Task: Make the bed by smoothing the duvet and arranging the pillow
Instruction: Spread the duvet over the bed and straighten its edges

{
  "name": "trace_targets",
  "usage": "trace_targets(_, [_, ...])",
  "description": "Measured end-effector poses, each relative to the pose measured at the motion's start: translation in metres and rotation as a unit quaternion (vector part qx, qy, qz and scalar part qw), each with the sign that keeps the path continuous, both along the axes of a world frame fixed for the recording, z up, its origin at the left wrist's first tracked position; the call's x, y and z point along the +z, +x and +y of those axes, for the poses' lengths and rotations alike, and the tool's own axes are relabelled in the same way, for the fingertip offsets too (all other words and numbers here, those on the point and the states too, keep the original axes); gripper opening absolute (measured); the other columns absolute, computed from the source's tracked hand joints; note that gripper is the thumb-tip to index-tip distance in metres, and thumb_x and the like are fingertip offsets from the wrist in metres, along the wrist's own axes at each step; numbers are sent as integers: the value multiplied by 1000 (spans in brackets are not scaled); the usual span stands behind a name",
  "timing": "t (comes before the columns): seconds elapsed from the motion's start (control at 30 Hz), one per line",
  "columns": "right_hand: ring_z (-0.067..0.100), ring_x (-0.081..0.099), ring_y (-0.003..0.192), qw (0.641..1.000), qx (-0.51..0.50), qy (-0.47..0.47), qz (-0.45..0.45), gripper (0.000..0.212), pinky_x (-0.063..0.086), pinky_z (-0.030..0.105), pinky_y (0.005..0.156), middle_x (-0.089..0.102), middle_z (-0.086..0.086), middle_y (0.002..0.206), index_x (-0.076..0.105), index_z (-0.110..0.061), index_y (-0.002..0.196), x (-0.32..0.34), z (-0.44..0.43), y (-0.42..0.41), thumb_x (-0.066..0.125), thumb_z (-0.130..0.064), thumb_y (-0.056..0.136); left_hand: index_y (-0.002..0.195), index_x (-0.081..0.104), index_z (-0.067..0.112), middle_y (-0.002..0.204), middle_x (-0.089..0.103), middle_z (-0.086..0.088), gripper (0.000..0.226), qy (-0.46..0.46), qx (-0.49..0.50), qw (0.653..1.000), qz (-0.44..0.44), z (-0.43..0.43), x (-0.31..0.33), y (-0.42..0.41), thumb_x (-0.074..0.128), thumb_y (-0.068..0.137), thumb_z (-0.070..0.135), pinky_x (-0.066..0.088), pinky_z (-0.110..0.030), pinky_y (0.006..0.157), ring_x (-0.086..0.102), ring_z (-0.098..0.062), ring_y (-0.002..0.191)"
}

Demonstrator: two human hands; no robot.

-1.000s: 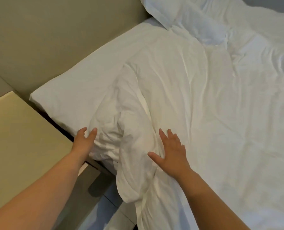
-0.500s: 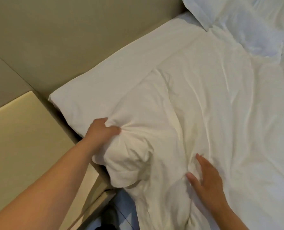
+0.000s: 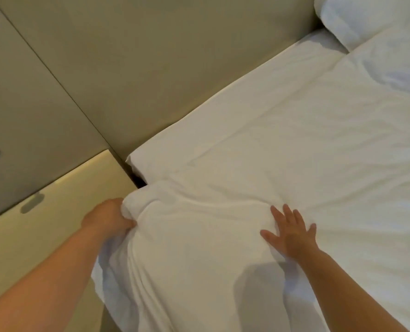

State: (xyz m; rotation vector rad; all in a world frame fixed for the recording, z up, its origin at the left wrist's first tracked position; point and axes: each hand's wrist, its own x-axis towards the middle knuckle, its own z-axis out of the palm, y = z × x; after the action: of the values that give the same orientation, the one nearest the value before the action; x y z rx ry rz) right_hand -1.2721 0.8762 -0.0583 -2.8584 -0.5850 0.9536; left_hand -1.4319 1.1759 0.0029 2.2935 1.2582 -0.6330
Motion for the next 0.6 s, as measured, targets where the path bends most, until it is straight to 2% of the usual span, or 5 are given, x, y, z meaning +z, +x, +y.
trace_targets(0.1, [22, -12, 145, 1000, -4, -30, 1, 70, 3, 54, 114, -14, 0, 157, -7, -32, 147, -19, 9, -3, 32, -54, 92, 137, 37, 21, 135, 47, -4, 87, -123, 30, 989, -82, 13, -9, 23, 62, 55, 35, 41, -30, 90, 48, -24, 117])
trace_targets(0.2, [21, -13, 145, 1000, -5, -16, -11, 71, 3, 52, 115, -15, -1, 157, -8, -33, 146, -24, 10, 4, 33, -54, 92, 145, 23, 20, 146, 35, -4, 76, -189, 91, 960, -185, 14, -18, 59, 65, 83, 30, 35, -21, 87, 42, -22, 124])
trace_targets(0.33, [21, -12, 145, 998, 9, -29, -55, 80, 1, 51, 115, -15, -1, 157, -10, -32, 146, -33, 9, 5, 16, -72, 80, 143, 24, 18, 144, 38, -5, 72, -134, 49, 980, -139, -2, -49, 112, 53, 86, 49, 34, -31, 101, 41, -26, 129])
trace_targets(0.43, [29, 16, 142, 995, -4, 10, -95, 97, 22, 64, 104, 27, 13, 152, 27, -25, 144, -43, 8, 3, -4, -81, 71, 131, 37, 15, 129, 52, -6, 53, -10, -68, 995, -69, -24, -72, 127, 46, 90, 47, 37, -30, 84, 50, -27, 116])
trace_targets(0.6, [28, 30, 123, 977, -28, 80, -197, 69, 35, 67, 90, 41, 14, 137, 34, -18, 133, -40, 13, 3, 5, -63, 89, 105, 54, 14, 105, 65, -7, 33, 161, -149, 957, -191, -7, -47, 130, 41, 94, 42, 31, -31, 69, 58, -30, 101])
